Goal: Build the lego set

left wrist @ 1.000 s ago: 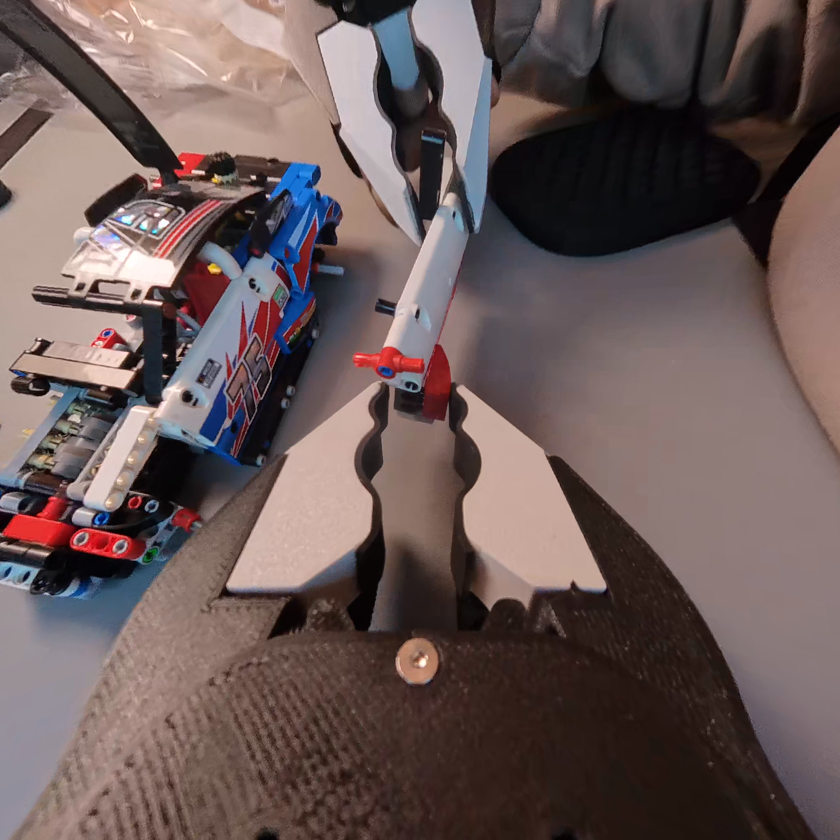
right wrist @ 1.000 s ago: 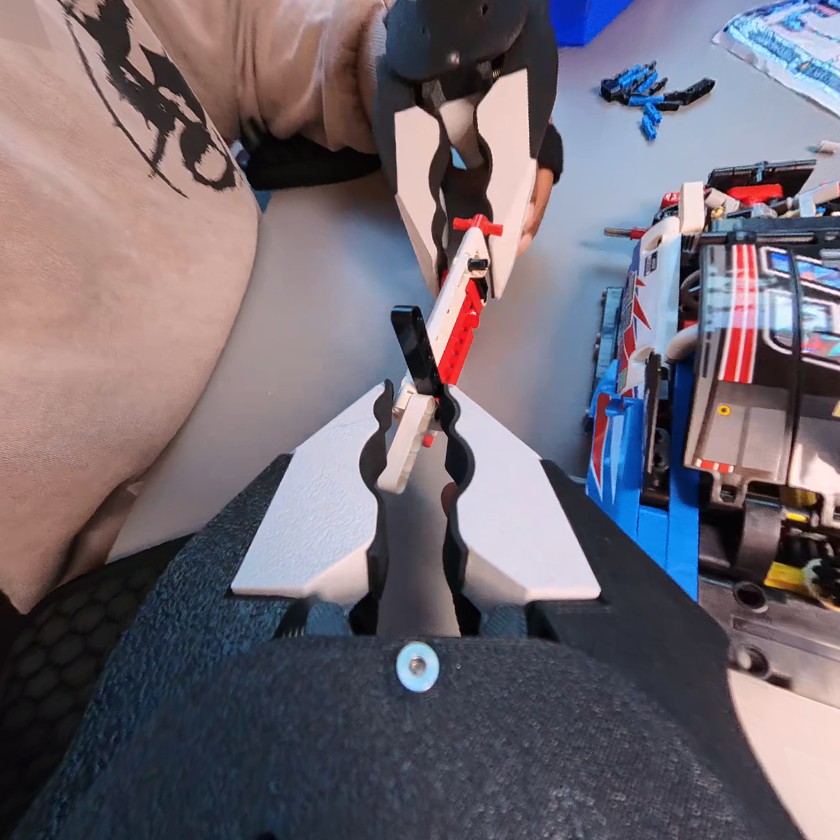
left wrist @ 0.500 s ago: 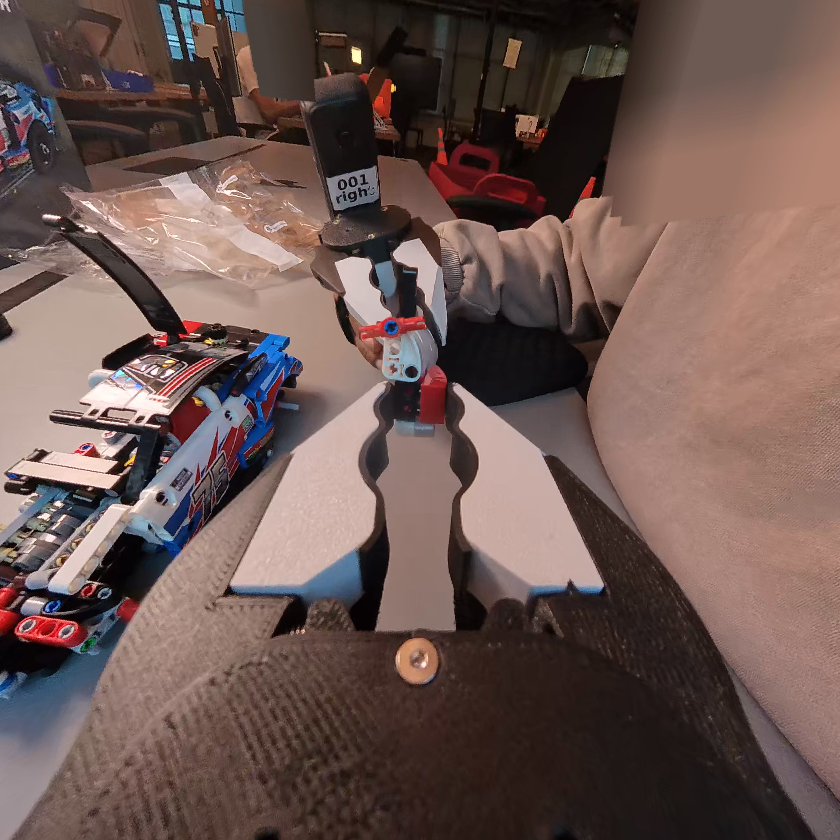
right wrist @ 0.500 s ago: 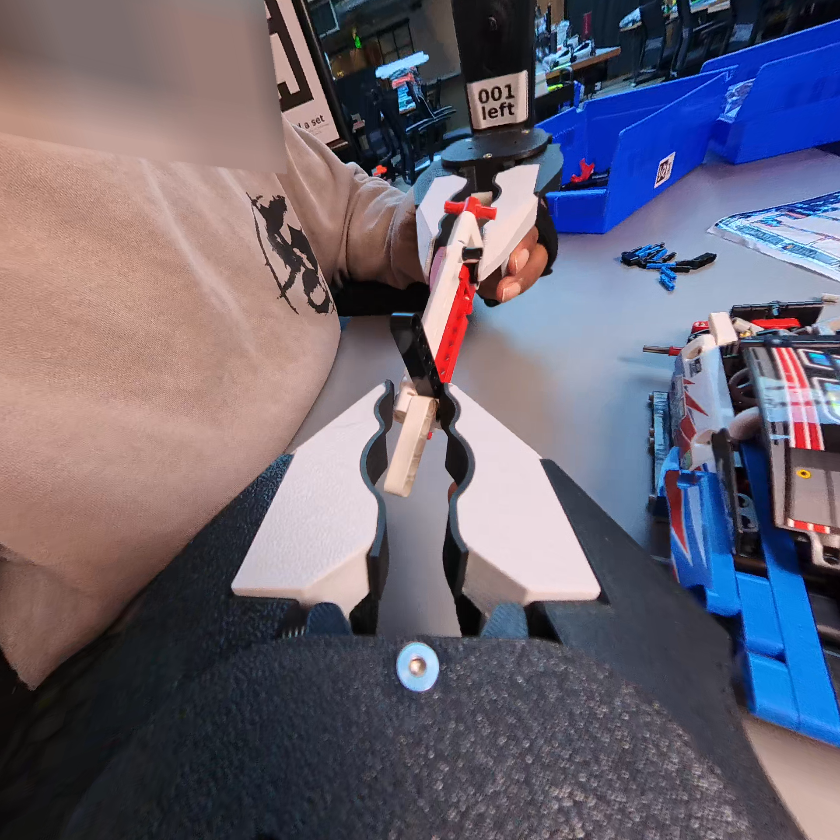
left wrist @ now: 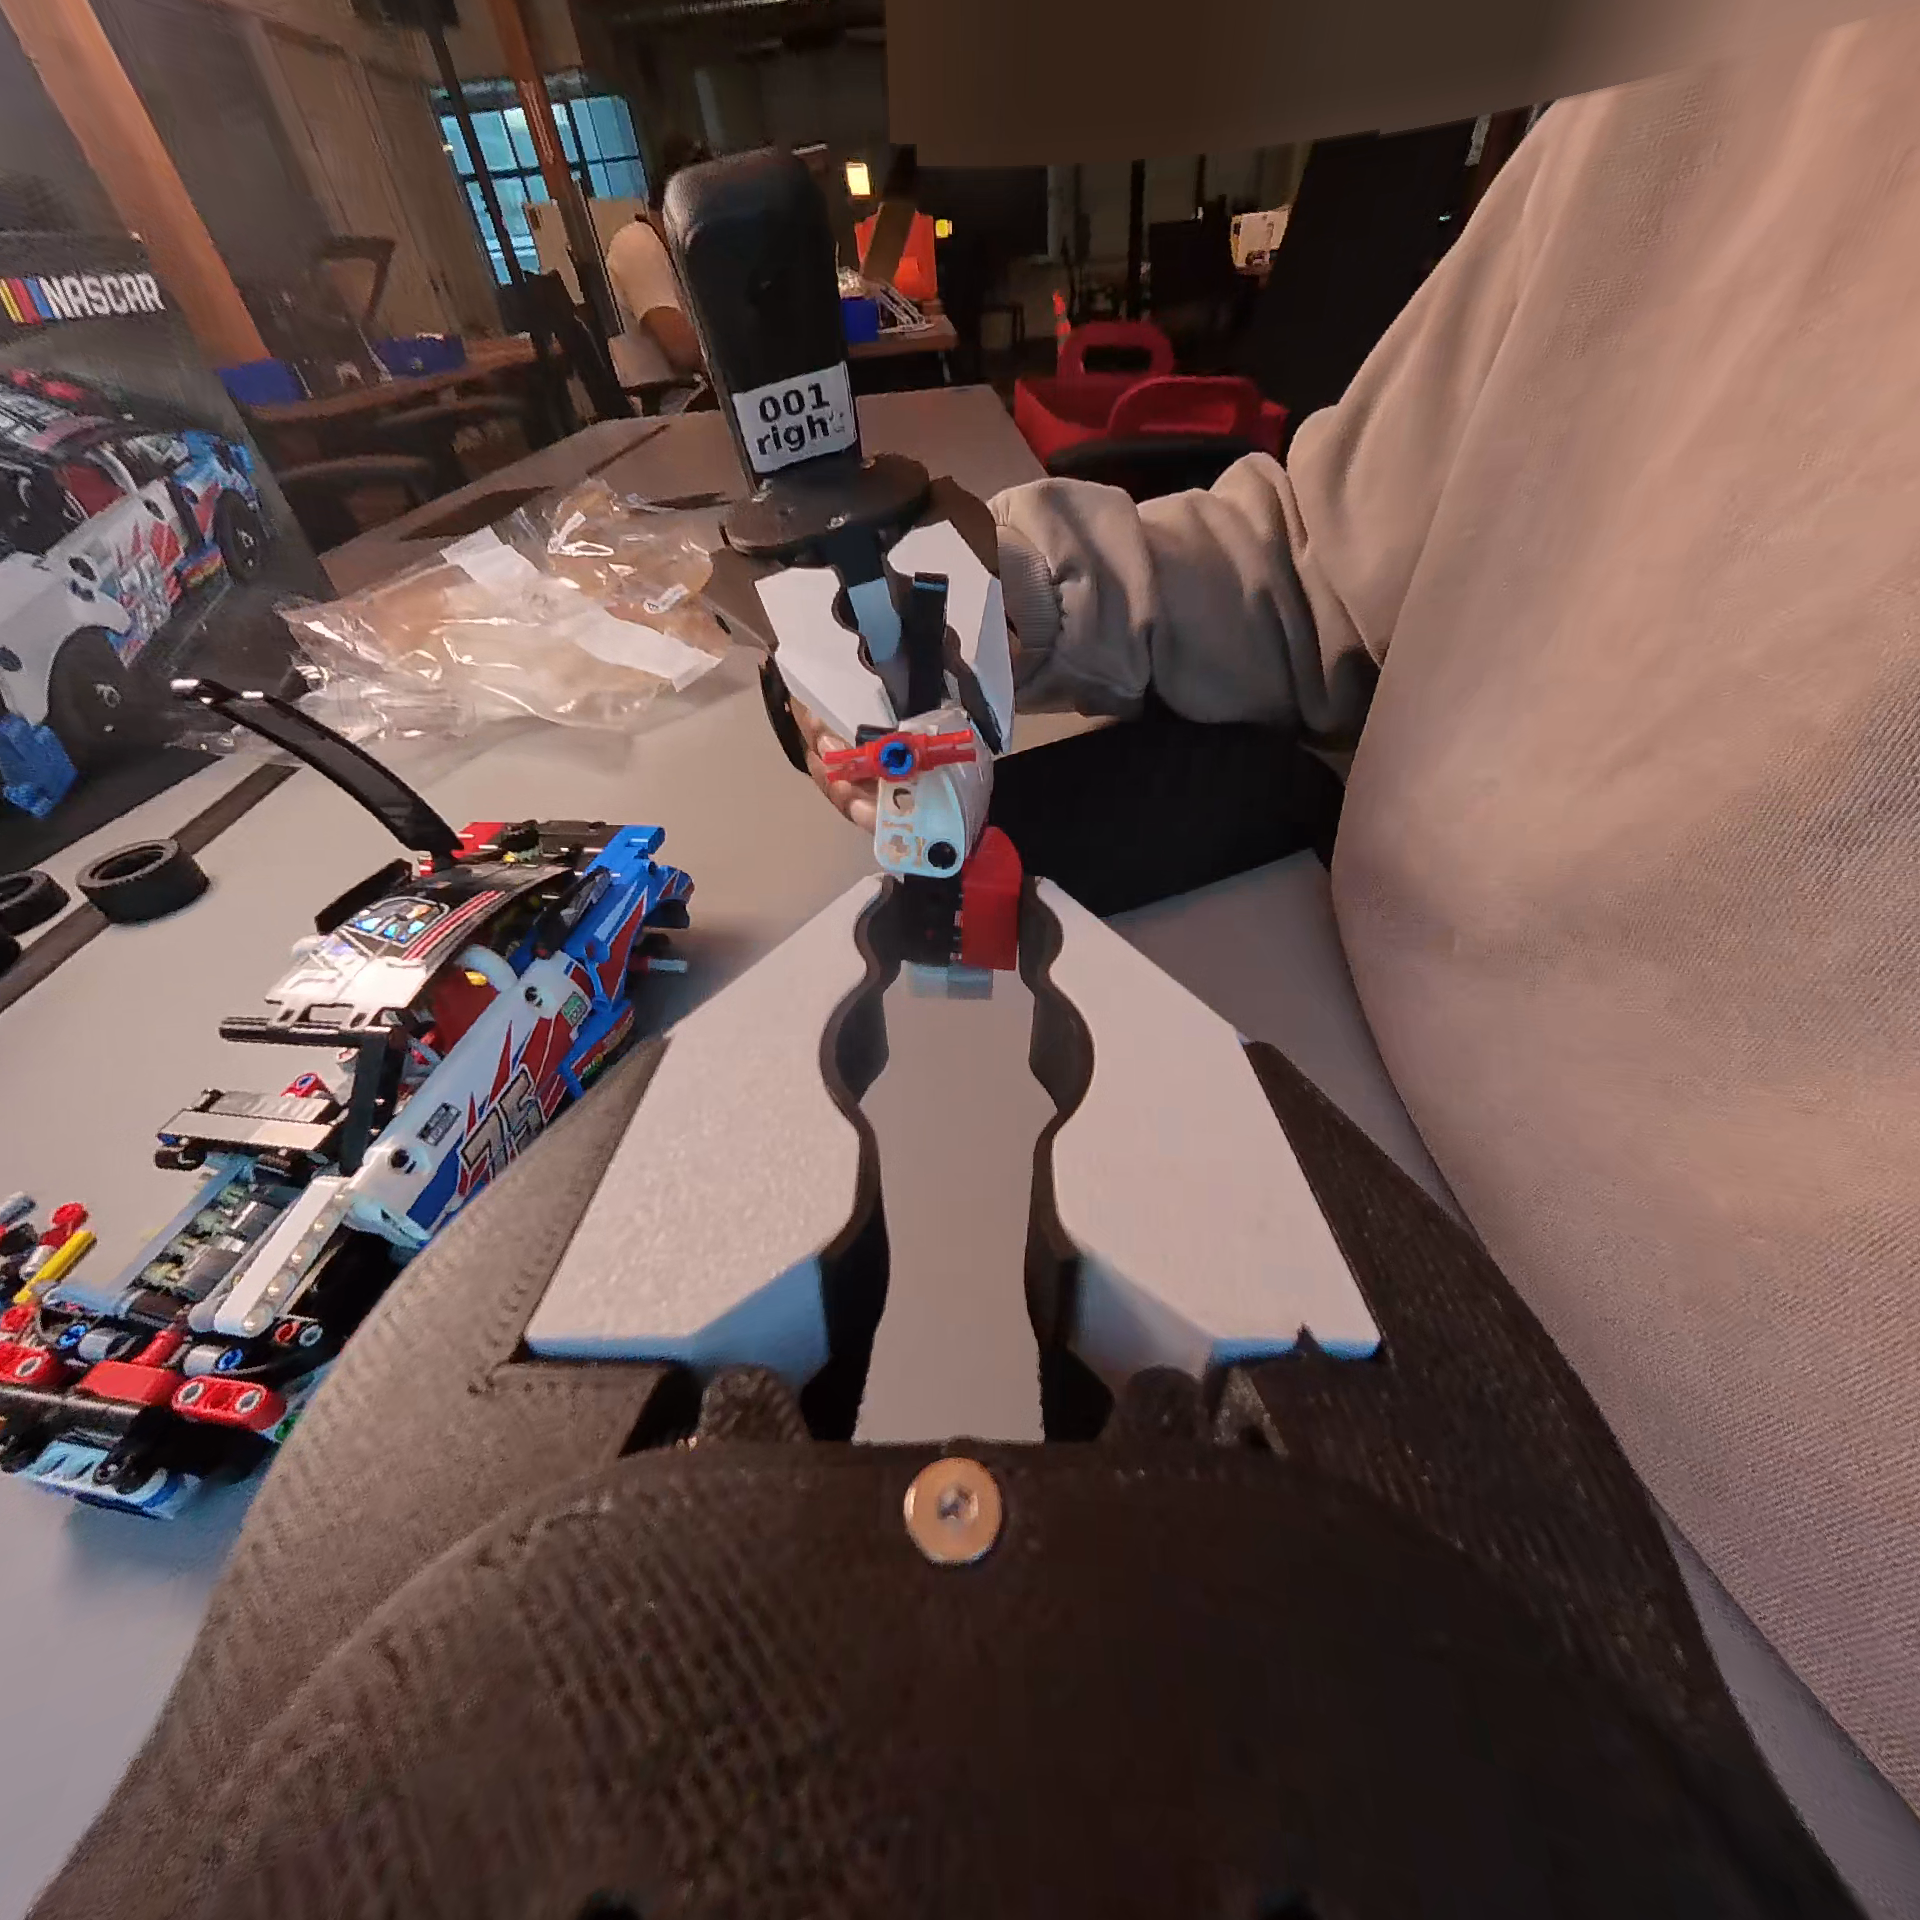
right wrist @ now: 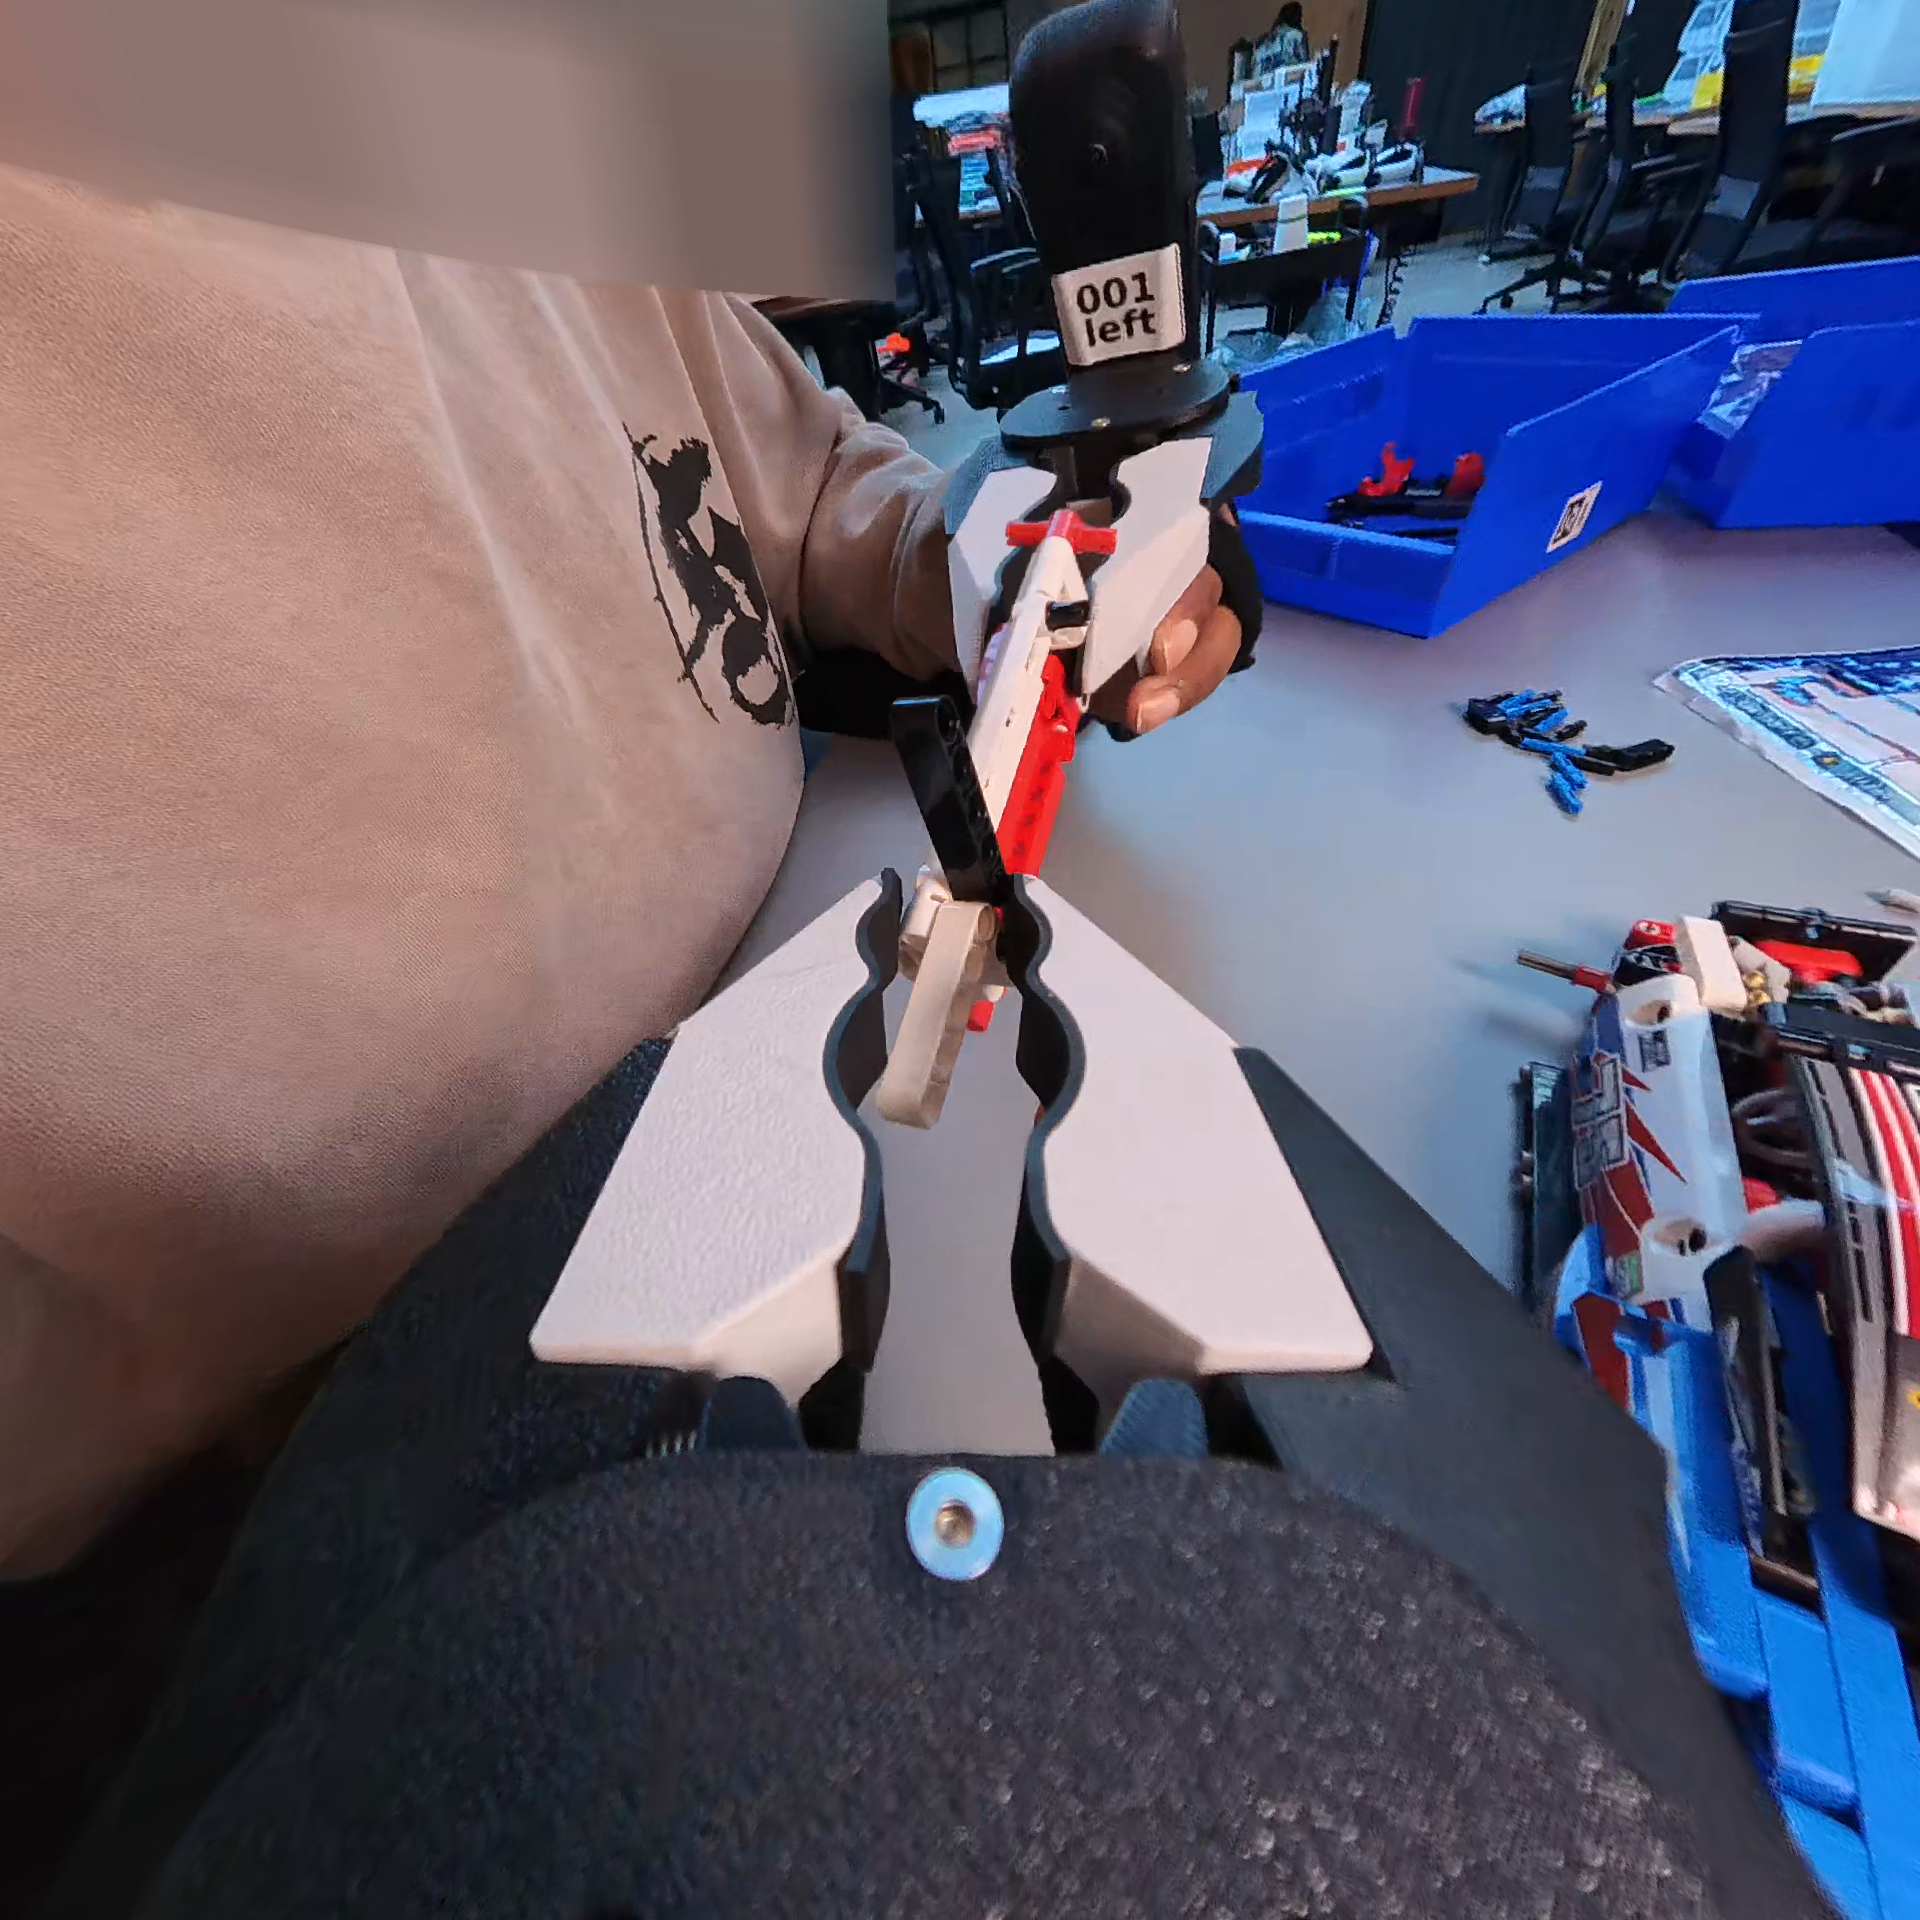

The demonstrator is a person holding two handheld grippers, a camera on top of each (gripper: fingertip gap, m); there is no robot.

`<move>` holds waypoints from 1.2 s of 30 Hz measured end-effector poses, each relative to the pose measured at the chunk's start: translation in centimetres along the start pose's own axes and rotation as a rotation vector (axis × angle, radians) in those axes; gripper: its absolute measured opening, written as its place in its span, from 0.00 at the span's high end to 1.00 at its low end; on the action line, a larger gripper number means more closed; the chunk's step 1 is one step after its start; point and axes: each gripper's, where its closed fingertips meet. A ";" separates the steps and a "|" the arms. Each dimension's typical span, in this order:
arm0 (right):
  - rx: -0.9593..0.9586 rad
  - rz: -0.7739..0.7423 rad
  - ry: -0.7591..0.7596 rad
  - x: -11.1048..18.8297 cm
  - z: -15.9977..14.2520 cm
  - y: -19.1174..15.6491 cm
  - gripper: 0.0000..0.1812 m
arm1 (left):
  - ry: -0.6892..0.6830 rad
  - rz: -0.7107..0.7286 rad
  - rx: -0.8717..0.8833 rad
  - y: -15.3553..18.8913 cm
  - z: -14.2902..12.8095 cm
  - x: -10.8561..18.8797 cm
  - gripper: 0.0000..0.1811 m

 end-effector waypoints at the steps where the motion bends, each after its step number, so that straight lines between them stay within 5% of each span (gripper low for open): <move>1: 0.007 0.000 -0.002 -0.1 0.0 -0.1 0.91 | 0.004 0.007 -0.020 0.1 0.2 0.1 0.89; 12: 0.088 0.000 -0.073 -0.4 1.3 -1.5 0.91 | -0.029 0.098 -0.291 1.4 0.7 0.2 0.89; 19: 0.078 0.017 -0.100 -1.3 0.3 -1.6 0.91 | 0.074 0.098 -0.291 2.1 2.3 0.5 0.89; 36: 0.149 -0.167 -0.166 -1.1 -0.4 1.1 0.91 | -0.163 0.222 -0.568 0.3 -0.7 0.8 0.89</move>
Point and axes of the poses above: each gripper's, where its closed fingertips meet, x back along the fingers, z out of its top, y = z × x across the jaws, and after that the axes turned 5 degrees about z, right-handed
